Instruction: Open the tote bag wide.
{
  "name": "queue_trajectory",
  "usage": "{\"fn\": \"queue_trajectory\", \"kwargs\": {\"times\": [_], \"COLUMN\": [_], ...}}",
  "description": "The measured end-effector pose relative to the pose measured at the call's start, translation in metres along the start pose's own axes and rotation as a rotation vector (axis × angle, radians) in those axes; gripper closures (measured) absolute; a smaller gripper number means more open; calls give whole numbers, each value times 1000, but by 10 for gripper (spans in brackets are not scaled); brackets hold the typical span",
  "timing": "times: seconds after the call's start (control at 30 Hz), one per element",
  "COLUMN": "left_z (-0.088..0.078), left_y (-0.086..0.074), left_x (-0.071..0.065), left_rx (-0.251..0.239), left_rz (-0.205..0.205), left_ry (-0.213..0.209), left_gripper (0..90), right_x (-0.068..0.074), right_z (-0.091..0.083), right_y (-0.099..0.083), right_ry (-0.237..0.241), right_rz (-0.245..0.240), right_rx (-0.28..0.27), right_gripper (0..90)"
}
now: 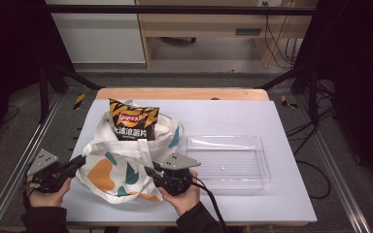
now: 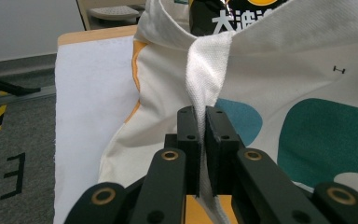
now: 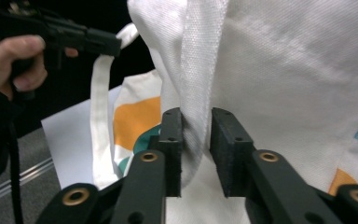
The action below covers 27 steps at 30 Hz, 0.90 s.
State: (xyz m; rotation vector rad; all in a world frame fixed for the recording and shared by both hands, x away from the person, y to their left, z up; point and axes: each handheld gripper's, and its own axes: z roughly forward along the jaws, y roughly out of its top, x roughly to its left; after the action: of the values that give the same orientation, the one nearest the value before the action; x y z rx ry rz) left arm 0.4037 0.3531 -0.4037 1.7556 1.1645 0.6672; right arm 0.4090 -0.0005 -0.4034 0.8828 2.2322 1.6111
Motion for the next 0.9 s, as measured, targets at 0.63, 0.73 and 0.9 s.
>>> {"fn": "queue_trajectory", "kwargs": {"times": [0.63, 0.73, 0.9], "left_z": [2, 3, 2], "left_y": [-2, -2, -2], "left_x": [1, 1, 2], "left_rx": [6, 8, 7], "left_rz": [7, 9, 11], "left_ry": [6, 5, 11], "left_gripper": [851, 851, 851], "right_x": [-13, -14, -14], "right_z": [-7, 1, 17], "right_y": [84, 89, 84], "right_ry": [-76, -88, -98], "right_rz": [37, 39, 29], "right_rx": [-181, -160, -87], "right_gripper": [900, 900, 900]}}
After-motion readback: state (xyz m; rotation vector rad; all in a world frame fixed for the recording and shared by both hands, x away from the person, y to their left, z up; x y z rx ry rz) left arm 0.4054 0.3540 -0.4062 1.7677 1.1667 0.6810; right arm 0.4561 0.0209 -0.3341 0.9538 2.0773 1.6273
